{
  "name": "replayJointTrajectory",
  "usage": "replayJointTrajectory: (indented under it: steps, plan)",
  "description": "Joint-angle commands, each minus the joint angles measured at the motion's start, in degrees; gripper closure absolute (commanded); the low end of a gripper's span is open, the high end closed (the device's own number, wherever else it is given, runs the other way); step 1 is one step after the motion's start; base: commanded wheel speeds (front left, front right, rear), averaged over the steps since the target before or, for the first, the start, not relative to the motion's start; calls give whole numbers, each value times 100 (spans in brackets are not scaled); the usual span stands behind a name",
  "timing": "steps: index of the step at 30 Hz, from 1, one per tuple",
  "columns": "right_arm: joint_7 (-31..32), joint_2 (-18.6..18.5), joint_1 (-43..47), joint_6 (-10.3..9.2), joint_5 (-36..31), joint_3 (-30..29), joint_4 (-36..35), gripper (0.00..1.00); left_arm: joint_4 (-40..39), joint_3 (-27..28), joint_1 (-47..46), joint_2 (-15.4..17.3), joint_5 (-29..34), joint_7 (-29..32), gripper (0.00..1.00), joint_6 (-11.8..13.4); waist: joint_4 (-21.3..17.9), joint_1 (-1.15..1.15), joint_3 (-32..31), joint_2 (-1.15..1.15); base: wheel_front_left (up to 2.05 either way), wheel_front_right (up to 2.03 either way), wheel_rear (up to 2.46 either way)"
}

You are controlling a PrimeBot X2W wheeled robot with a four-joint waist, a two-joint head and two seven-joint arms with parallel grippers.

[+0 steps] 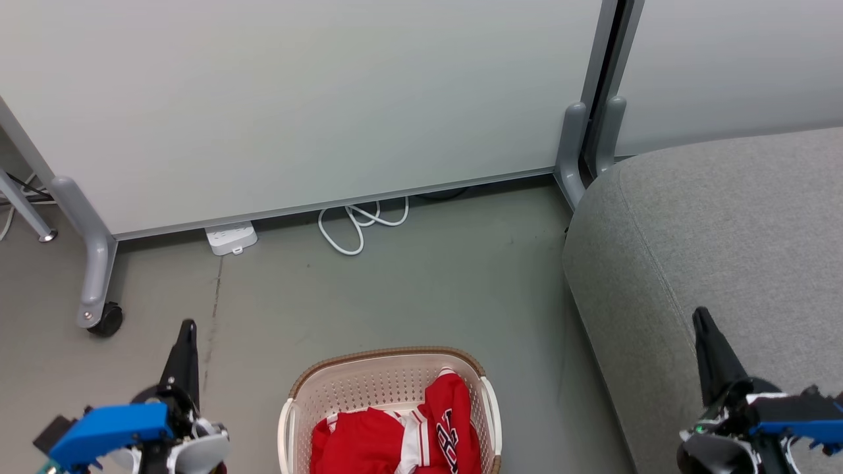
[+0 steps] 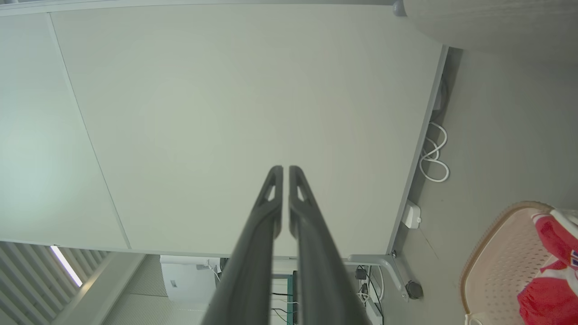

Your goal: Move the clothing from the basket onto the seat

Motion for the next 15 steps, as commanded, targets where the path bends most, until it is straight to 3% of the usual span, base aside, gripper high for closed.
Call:
replayJointTrajectory:
  steps: [1,9,15]
  plan:
    - [-2,3,28,-1,0,2,38,0,32,0,29,-3,0,-3,0,0,0,0,0,0,0,0,0]
    - [-185,16,91,-8,-206,43,137,0,56,-86,114,-26,164,-185,0,0,4,0,8,0,0,0,0]
    - [-351,14,57,-7,-559,65,102,0,-13,-118,61,-21,650,-352,0,-1,9,0,16,0,0,0,0]
